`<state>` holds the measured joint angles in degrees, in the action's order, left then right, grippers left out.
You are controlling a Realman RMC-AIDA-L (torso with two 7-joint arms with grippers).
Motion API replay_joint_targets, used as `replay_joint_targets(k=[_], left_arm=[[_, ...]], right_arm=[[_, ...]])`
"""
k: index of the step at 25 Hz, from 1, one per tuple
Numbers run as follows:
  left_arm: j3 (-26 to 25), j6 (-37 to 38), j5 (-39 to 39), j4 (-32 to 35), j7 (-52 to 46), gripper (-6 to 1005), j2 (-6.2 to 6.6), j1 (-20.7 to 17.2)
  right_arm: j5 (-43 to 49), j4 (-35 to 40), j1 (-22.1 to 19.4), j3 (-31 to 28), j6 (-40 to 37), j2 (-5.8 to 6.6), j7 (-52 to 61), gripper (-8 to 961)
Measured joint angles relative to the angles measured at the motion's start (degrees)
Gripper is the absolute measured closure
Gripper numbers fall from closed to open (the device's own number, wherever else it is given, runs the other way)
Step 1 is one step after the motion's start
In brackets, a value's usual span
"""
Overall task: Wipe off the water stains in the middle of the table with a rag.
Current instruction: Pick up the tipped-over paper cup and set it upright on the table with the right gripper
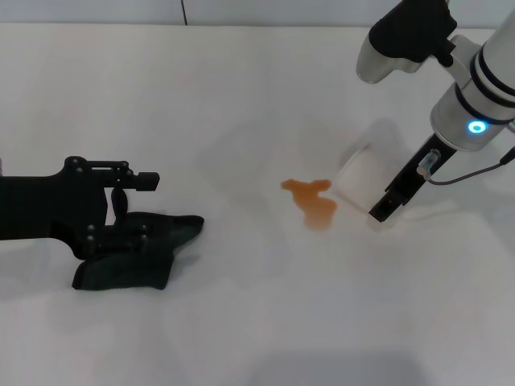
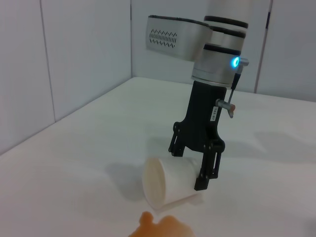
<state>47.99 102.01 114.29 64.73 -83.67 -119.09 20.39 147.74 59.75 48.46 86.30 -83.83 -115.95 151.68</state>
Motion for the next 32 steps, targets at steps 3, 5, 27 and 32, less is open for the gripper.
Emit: replay_joint_targets(k=[3, 5, 27, 32], left_arm=[[0.0, 0.0, 0.0, 0.0, 0.0, 359, 0.00, -0.1], [0.0, -0.1, 0.0, 0.0, 0.1, 359, 0.00, -0.1], [0.1, 0.0, -4.2, -1.8, 2.5, 359, -0.13, -2.4], [0.8, 0.1, -5.4, -2.6, 2.4, 358, -0.16, -2.4]], right_arm=[[-0.4, 0.3, -0.1, -0.1, 0.1, 0.14, -0.1, 210], [-0.4, 0.3, -0.1, -0.2, 0.1, 0.18, -0.1, 212], [-18.6, 16.2, -16.2, -20.8, 1.7, 0.65, -20.8, 300], [-31.5, 12.6, -21.4, -24.5, 6.3, 0.69, -34.7, 302]])
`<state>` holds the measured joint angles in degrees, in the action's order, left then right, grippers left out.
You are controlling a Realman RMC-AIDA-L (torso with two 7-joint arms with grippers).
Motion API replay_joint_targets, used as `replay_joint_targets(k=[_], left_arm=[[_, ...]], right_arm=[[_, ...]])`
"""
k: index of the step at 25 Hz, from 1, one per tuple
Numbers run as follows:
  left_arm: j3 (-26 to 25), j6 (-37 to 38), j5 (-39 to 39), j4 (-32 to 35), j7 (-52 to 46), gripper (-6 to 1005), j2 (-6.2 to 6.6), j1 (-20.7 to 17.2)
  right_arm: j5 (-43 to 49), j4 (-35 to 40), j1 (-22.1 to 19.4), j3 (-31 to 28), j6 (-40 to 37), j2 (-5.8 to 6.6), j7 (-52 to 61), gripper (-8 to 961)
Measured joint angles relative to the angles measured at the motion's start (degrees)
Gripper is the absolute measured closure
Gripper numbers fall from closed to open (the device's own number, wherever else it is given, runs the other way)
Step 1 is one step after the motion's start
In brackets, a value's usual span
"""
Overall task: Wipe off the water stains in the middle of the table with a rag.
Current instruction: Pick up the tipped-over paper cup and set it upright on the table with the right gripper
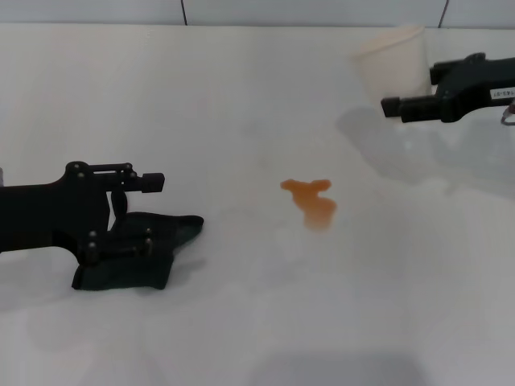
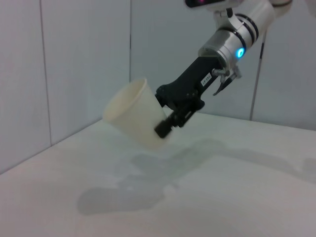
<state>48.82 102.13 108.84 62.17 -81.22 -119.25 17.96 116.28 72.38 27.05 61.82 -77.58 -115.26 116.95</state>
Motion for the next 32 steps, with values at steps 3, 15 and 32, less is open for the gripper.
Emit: replay_joint_targets(k=[3, 15, 32], left_arm=[[0.1, 0.0, -0.4, -0.1, -0.3, 358, -0.02, -0.1], [0.0, -0.6, -3.0, -1.6, 0.8, 358, -0.11, -1.0], [-0.5, -1.5, -5.1, -6.2, 4.9, 357, 0.17, -1.6]], right_arm=[[-7.0, -4.9, -1.2, -2.6, 0.8, 0.09, -8.1, 304], [-22.0, -23.2, -2.4, -8.8, 0.0, 0.20, -35.5, 308], [-29.4, -39.7, -2.5, -10.9, -1.6, 0.24, -56.1, 310]])
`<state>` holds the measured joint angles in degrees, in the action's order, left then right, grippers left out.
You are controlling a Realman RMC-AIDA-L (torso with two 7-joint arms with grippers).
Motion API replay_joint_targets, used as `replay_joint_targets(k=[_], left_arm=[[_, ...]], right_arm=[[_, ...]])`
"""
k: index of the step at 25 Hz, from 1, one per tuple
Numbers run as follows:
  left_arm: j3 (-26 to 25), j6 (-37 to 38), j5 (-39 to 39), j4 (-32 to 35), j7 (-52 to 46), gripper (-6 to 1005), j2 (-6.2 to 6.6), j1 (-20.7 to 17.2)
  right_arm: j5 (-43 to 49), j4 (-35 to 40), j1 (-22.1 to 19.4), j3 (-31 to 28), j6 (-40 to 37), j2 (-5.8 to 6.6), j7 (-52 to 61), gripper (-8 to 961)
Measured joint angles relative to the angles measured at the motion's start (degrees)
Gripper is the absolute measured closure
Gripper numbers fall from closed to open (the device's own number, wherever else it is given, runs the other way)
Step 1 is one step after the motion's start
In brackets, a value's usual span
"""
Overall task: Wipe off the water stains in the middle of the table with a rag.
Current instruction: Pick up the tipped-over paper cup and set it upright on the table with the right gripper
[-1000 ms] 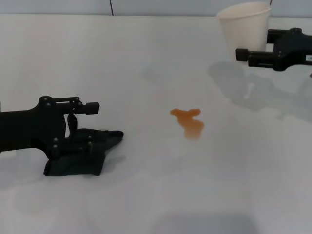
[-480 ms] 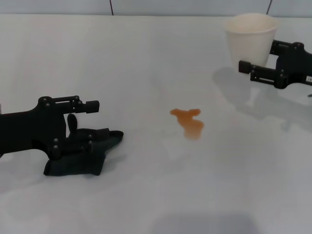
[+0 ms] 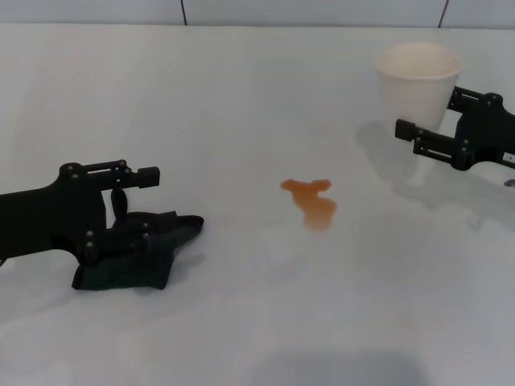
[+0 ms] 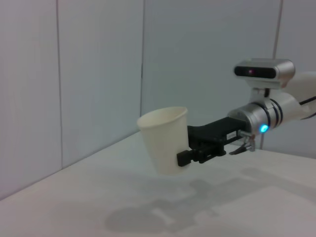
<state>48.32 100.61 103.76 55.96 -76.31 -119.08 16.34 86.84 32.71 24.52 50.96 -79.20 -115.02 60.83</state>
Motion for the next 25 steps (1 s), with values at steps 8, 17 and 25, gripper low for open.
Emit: replay_joint_targets(k=[8, 17, 25], left_arm=[[-0.2, -0.6, 1.8, -0.7, 0.3, 357, 0.08, -0.4], [0.2, -1.4, 4.3, -1.7, 0.6, 357, -0.09, -0.6], [0.3, -2.5, 5.8, -4.0, 2.3, 356, -0.09, -0.6]], right_arm=[[-0.1, -6.3, 0.0, -1.4, 0.4, 0.03, -6.7, 310], [-0.2, -11.7, 0.8, -1.6, 3.5, -0.19, -12.9, 309], [-0.1, -13.6, 1.1, -1.5, 6.2, -0.36, -14.8, 311]])
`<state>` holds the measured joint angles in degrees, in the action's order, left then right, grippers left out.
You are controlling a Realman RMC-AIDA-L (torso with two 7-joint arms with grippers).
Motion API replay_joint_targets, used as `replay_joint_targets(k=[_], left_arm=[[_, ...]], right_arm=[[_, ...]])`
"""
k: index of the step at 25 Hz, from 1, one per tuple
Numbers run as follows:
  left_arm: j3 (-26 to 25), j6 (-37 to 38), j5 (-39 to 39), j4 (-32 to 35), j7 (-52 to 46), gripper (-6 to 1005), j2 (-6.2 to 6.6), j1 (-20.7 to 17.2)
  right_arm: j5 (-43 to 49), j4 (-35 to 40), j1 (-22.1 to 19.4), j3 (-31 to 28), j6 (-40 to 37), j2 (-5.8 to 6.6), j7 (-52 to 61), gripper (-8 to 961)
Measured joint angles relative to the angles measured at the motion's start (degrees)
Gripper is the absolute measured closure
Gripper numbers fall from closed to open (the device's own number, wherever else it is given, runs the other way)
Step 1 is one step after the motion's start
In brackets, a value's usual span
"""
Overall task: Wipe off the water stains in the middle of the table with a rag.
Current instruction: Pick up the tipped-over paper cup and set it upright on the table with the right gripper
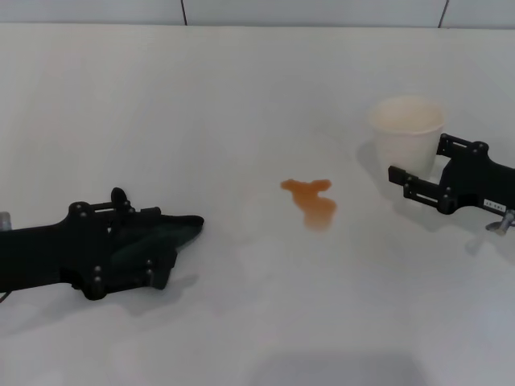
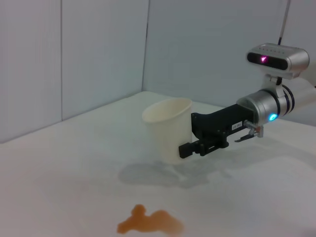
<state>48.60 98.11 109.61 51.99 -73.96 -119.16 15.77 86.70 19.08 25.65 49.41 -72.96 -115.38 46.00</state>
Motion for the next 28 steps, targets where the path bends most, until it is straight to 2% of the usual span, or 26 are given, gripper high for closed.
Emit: replay_joint_targets(k=[12, 28], left_arm=[[0.0, -1.1, 0.2, -1.8, 1.1, 356, 0.07, 0.6], [0.0, -1.0, 0.0, -1.5, 1.1, 355, 0.07, 0.7]], right_arm=[[-3.0, -6.5, 3.2, 0.0, 2.8, -0.46, -7.9, 313], [-2.5, -7.9, 2.7, 0.4, 6.3, -0.43, -9.8, 316]])
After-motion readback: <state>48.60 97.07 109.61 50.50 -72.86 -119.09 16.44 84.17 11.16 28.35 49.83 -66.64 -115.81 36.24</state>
